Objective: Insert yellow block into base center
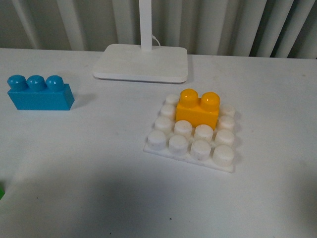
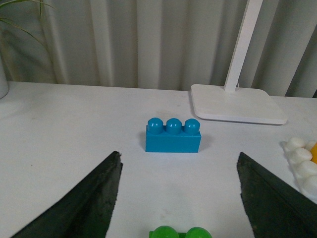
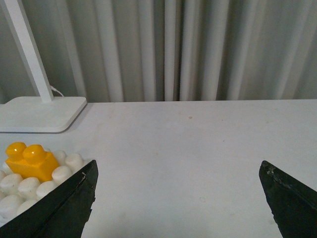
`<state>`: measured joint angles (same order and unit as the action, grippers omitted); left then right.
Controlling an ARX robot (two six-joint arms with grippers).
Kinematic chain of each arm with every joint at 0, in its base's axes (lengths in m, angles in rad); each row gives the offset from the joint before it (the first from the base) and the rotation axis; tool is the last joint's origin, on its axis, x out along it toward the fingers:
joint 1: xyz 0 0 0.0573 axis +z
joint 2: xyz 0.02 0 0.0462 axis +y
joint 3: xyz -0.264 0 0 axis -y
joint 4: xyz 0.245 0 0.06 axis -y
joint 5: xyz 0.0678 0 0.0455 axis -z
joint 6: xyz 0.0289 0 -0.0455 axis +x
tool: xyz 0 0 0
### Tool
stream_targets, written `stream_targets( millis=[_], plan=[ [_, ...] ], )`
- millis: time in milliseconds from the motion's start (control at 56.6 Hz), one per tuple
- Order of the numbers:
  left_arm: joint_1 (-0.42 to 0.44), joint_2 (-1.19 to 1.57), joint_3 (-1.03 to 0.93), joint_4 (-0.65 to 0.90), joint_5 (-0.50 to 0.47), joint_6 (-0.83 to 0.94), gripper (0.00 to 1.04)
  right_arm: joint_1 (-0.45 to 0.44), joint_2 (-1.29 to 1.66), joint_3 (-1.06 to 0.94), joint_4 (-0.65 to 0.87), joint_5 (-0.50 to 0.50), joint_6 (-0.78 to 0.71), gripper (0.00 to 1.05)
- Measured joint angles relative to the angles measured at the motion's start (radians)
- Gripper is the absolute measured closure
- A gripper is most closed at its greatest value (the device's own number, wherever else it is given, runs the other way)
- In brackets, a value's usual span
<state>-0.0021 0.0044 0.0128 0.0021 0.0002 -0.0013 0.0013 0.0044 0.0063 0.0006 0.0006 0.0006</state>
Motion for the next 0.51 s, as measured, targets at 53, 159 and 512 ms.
stream_targets(
  millis=[53, 159, 512],
  plan=[
    [0.000, 0.000, 0.000, 0.000, 0.000, 0.000, 0.17, 0.000, 0.000, 0.000, 0.000, 0.000, 0.000, 0.09],
    [0.000, 0.000, 0.000, 0.000, 0.000, 0.000, 0.06, 0.000, 0.000, 0.000, 0.000, 0.000, 0.000, 0.09],
    [0.000, 0.000, 0.000, 0.000, 0.000, 0.000, 0.06, 0.000, 0.000, 0.000, 0.000, 0.000, 0.000, 0.09]
  ],
)
